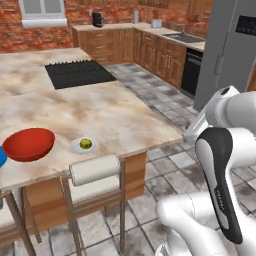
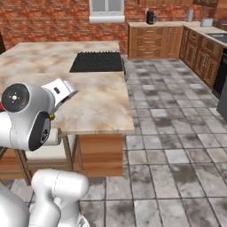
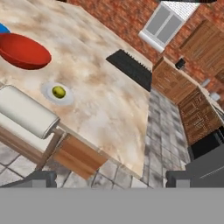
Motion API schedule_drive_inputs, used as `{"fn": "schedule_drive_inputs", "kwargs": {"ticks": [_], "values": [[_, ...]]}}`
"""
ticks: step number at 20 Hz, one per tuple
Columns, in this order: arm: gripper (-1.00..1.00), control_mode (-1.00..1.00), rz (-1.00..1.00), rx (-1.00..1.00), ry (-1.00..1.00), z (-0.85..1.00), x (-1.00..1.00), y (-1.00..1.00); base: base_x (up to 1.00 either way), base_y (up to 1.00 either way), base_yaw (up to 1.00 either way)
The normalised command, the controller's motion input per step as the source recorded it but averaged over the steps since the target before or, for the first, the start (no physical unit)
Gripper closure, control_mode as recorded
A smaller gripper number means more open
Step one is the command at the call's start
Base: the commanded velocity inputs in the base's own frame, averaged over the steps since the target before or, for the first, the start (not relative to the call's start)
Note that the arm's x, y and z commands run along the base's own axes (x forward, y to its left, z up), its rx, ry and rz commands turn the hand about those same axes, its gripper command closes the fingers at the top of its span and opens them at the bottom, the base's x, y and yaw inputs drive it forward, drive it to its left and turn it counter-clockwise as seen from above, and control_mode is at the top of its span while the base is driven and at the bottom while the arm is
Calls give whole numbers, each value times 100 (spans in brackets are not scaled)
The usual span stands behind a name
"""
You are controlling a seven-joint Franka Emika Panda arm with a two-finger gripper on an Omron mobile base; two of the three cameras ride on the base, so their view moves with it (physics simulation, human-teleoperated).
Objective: Take the smaller bowl and place it next to the appetizer plate on the dining counter , and place the larger bowl next to the plate with cooked food.
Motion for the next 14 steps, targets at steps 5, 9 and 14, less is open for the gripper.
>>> {"fn": "schedule_drive_inputs", "kwargs": {"ticks": [5, 9, 14], "values": [[-100, 100, 0, 0, 0, 0, 0, 0, 6, -100, 0], [-100, 100, 0, 0, 0, 0, 0, 0, 13, -100, 0], [-100, 100, 0, 0, 0, 0, 0, 0, 17, -100, 0]]}}
